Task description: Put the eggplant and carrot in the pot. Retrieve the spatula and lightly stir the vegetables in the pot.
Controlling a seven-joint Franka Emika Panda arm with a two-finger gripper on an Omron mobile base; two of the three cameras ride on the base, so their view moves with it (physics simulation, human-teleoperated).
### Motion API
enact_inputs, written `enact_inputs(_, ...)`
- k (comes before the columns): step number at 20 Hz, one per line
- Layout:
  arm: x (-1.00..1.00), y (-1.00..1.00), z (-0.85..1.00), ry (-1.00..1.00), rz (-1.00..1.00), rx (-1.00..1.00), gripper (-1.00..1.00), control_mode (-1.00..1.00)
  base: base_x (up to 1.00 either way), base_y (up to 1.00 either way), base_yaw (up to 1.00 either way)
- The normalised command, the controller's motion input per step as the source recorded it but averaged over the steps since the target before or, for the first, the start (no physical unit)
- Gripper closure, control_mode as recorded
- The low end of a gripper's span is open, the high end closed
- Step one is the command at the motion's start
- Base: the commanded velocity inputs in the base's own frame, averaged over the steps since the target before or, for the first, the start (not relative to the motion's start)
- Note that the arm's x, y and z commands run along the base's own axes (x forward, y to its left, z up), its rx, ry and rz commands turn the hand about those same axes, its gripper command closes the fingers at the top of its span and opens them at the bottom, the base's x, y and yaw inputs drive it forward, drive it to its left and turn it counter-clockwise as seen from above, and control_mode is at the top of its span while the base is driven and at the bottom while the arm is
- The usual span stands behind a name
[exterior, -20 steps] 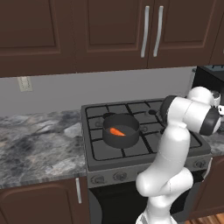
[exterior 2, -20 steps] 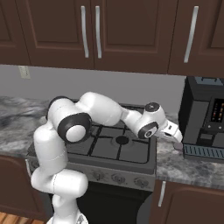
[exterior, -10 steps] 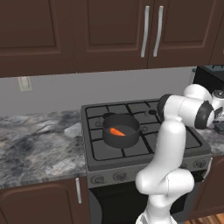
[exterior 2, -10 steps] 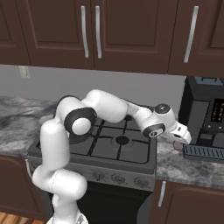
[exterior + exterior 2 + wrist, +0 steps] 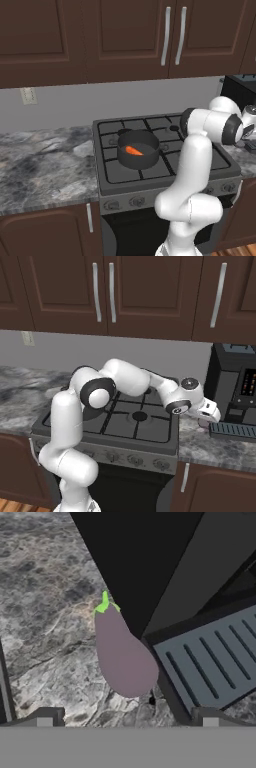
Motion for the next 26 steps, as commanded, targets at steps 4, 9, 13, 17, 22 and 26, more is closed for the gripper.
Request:
enact_inputs(4,0.33,0.0,-0.16,0.0,0.04,0.0,-1.0,-1.0,0.0,0.0,0.0)
enact_inputs(9,0.07,0.0,-0.16,0.03,0.02,0.0,-1.0,-1.0,0.0,0.0,0.0)
enact_inputs(13,0.0,0.0,-0.21,0.03,0.0,0.0,-1.0,-1.0,0.0,0.0,0.0)
enact_inputs(17,0.09,-0.01,-0.09,0.0,0.0,0.0,-1.0,-1.0,0.0,0.0,0.0)
enact_inputs(22,0.11,-0.19,-0.11,0.0,0.0,0.0,-1.0,-1.0,0.0,0.0,0.0)
enact_inputs(26,0.0,-0.2,-0.06,0.0,0.0,0.0,-1.0,-1.0,0.0,0.0,0.0)
